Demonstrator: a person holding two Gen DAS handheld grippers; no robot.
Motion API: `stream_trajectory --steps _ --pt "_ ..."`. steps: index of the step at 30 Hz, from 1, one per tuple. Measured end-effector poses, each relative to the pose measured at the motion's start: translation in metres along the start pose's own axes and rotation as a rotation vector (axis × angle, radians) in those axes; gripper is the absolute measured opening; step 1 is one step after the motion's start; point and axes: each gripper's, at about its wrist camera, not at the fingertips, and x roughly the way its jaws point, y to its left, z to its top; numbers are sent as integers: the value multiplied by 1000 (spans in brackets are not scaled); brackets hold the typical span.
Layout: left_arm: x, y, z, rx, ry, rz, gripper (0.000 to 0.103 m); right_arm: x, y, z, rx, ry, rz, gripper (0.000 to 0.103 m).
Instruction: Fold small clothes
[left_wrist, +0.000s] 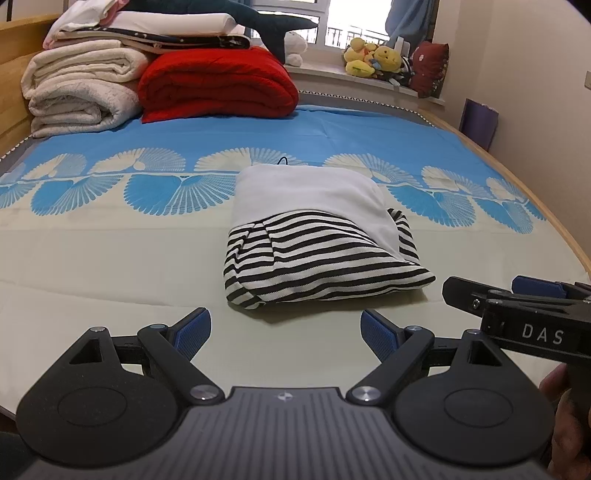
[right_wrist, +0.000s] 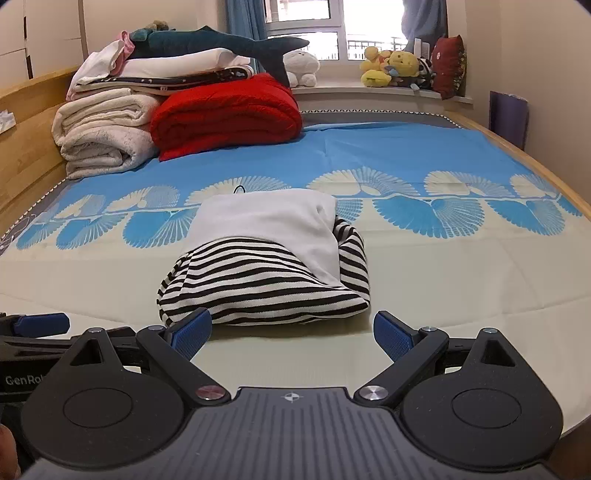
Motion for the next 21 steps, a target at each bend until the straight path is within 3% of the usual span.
stream_trajectory --steps 21 --pt "0 2 0 -5 4 10 91 -2 0 -1 -11 -3 20 95"
